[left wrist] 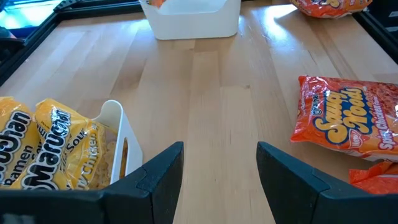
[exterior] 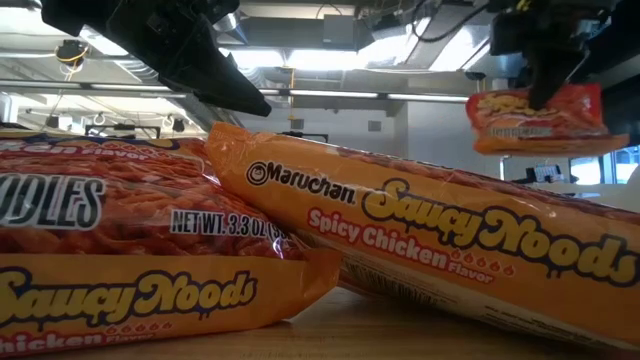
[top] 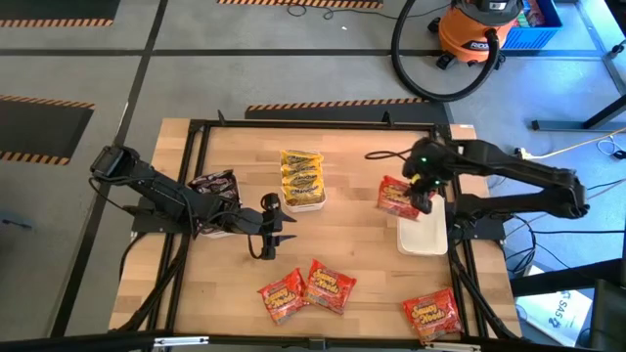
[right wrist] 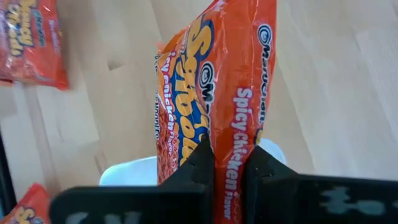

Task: Sort Maruchan noodles
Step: Put the top right orange noodle pack into the right white bin

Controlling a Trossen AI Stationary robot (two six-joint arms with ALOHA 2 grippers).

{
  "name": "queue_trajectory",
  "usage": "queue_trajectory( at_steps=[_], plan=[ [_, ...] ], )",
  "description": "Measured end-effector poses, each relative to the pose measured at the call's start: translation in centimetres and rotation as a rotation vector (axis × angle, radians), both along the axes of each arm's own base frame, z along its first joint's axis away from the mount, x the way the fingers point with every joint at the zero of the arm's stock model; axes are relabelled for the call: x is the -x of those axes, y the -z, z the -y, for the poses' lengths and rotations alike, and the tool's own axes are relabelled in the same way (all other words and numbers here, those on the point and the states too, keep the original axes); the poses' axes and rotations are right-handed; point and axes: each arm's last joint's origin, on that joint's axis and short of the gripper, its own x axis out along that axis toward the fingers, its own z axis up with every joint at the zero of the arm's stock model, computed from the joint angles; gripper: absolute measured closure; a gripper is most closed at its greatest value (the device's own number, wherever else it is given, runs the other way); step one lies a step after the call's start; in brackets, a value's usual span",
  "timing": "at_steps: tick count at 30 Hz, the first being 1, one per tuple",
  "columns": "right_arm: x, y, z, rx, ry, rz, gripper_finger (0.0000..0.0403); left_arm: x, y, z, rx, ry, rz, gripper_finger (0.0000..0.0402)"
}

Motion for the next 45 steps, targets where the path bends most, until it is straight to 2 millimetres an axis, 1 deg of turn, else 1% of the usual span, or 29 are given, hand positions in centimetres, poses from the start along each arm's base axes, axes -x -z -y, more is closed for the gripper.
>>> queue_trajectory(
  at_steps=[3,8,11,15,23,28,36,45],
  plan=[
    [1.3,-0.5,-0.4,-0.003,0.031,0.003,0.0383,0.0,0.0,0.0,0.0,0.0,0.0,0.0206],
    [3.4,-0.8,-1.0,-0.012,0.111,-0.038,0.0382,0.0,0.0,0.0,-0.002,0.001,0.0,0.0206],
    [4.1,-0.8,-1.2,-0.024,0.142,-0.064,0.0382,0.0,0.0,0.0,-0.001,0.001,0.001,0.0206],
    [4.9,-0.7,-1.3,0.01,0.161,-0.116,0.0382,0.0,0.0,0.0,-0.001,0.001,0.001,0.0206],
    [5.3,-0.5,-1.3,0.074,0.128,-0.183,0.0382,-0.1,-0.1,-0.3,0.002,-0.012,0.007,0.0206],
    [5.6,-0.4,-1.3,0.081,0.1,-0.216,0.0382,-0.1,-0.1,-0.4,0.002,-0.014,0.007,0.0206],
    [4.8,1.9,-1.1,0.107,0.03,-0.258,0.0382,-0.1,-0.1,-0.4,0.002,-0.014,0.007,0.0206],
    [3.9,2.5,-0.6,0.173,-0.013,-0.262,0.0382,-0.1,-0.1,-0.4,0.002,-0.014,0.008,0.0206]
  ],
)
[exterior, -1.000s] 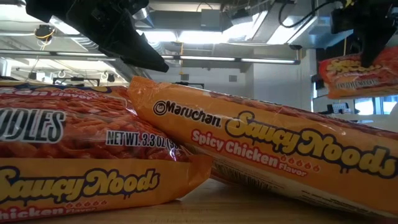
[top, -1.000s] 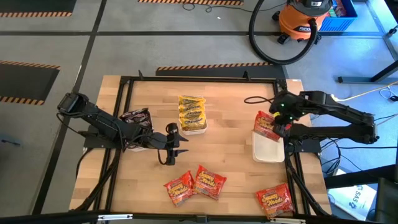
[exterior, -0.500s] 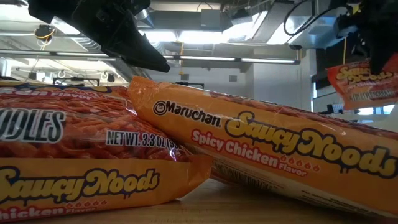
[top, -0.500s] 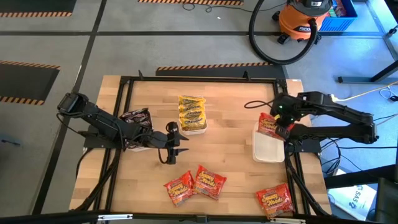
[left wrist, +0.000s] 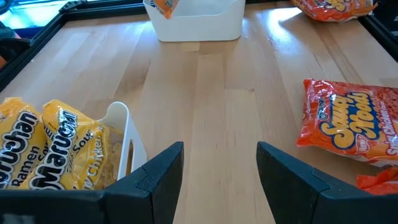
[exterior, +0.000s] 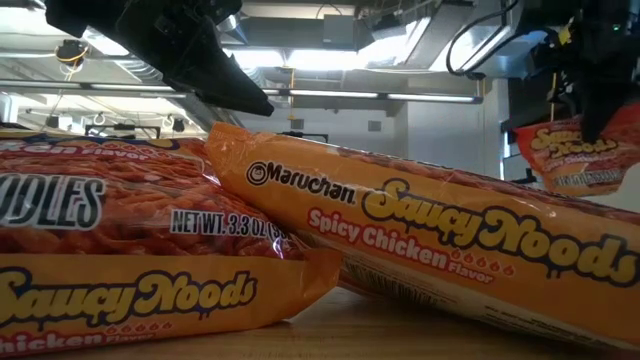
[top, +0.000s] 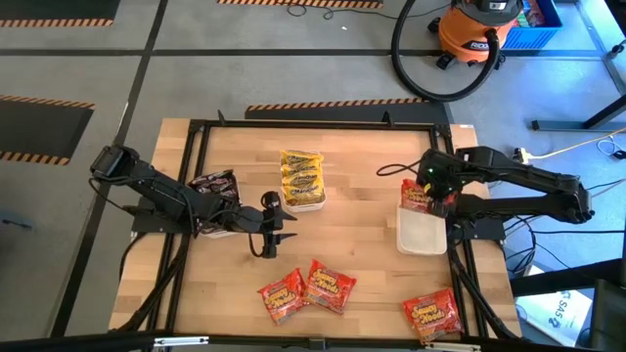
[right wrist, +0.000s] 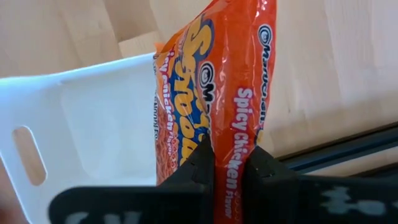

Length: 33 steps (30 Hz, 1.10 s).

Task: Sort Maruchan noodles
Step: Put the top right orange noodle pack into the right white bin

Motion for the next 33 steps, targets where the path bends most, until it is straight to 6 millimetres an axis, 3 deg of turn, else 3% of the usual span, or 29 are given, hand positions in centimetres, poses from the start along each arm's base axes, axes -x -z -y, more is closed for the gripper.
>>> queue_trajectory(
  at_steps=[21,33],
  plan=[
    [-0.3,0.0,0.3,0.063,0.027,0.006,0.0382,0.0,0.0,0.0,0.0,0.0,0.0,0.0206],
    [-1.2,1.6,0.9,0.169,0.053,-0.01,0.0382,0.0,0.0,0.0,0.0,0.0,0.0,0.0206]
  ],
)
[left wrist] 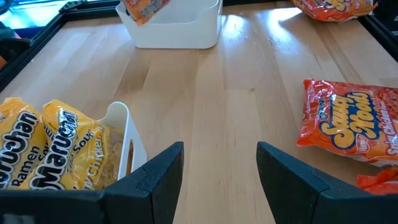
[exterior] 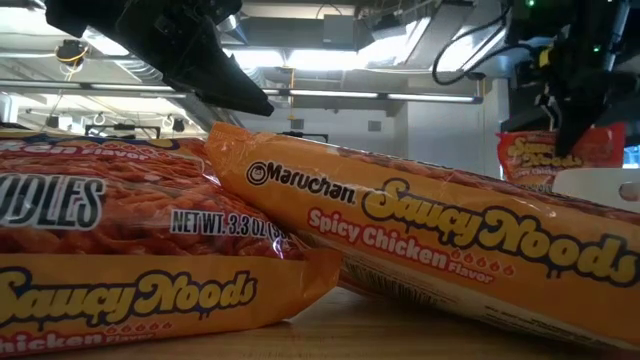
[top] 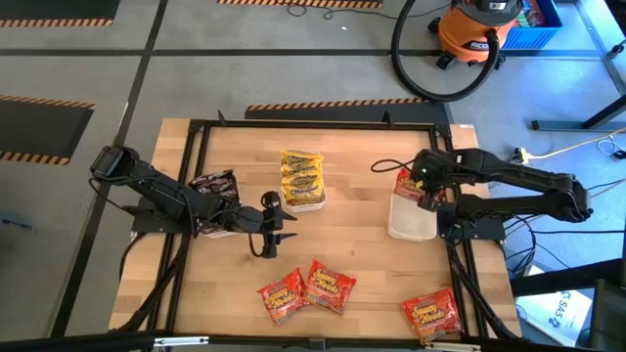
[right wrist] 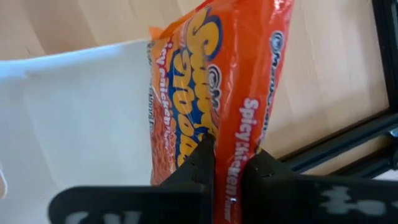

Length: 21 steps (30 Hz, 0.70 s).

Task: Sort Maruchan noodles
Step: Put the top right orange noodle pack into the right white bin

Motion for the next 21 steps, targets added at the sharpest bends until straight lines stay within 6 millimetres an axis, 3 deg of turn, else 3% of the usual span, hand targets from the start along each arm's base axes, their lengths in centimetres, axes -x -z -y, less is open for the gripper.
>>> queue_trajectory(
  at_steps=[12,21],
  plan=[
    [-0.8,0.5,0.2,-0.019,-0.027,-0.059,0.0382,0.0,0.0,0.0,-0.003,0.002,0.0,0.0206],
    [-0.5,-3.0,0.2,0.021,-0.067,-0.047,0.0382,0.0,0.0,0.0,-0.003,0.001,0.0,0.0206]
  ],
)
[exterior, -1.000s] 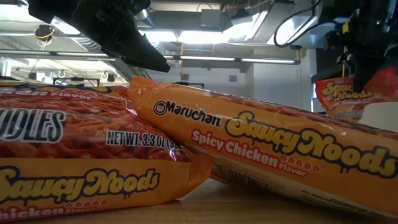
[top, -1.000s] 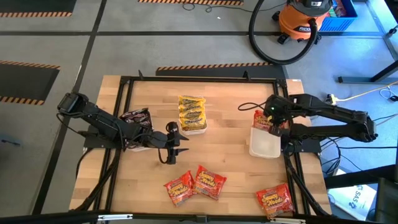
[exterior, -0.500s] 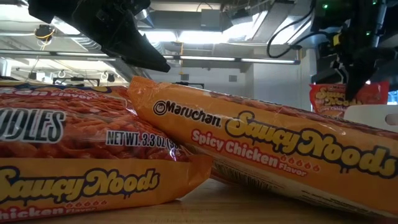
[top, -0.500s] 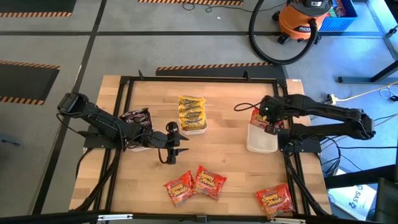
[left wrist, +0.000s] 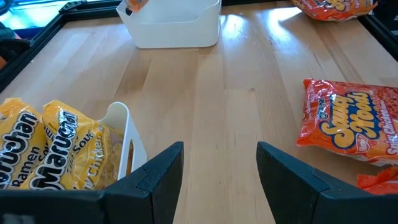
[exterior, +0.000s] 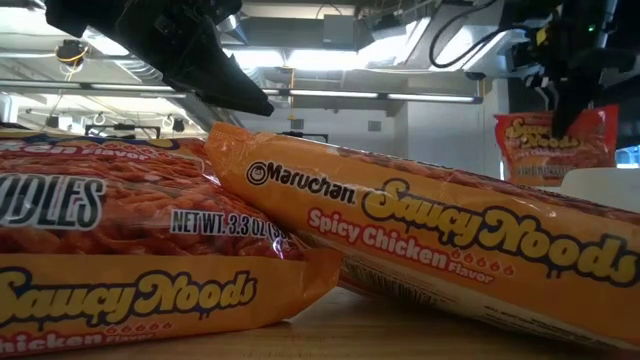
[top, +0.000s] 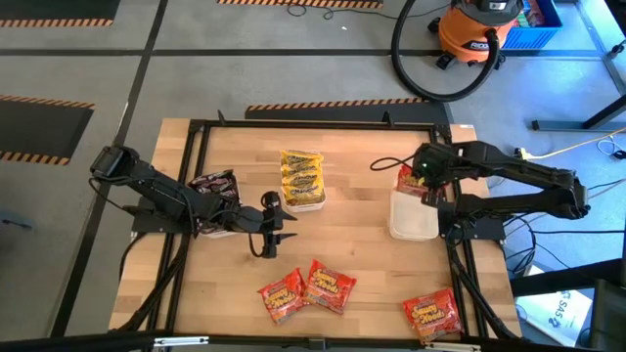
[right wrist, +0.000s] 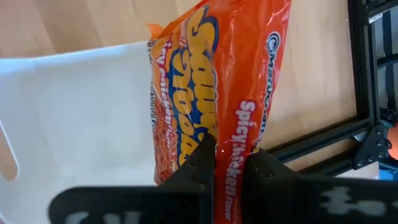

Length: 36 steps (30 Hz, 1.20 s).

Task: Sort Maruchan noodles
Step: Put the top right orange noodle pack into the right white bin

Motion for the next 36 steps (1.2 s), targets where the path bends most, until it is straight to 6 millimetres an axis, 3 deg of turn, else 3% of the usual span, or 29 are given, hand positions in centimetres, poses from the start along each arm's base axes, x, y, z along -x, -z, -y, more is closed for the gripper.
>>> queue_trajectory(
  at_steps=[15,36],
  plan=[
    [-0.1,0.0,0.0,-0.006,-0.079,0.003,0.0382,0.0,0.0,0.0,0.0,0.0,0.0,0.0206],
    [-0.8,5.1,0.4,0.023,-0.065,-0.176,0.0382,-0.1,-0.1,0.0,0.003,-0.001,0.011,0.0206]
  ],
)
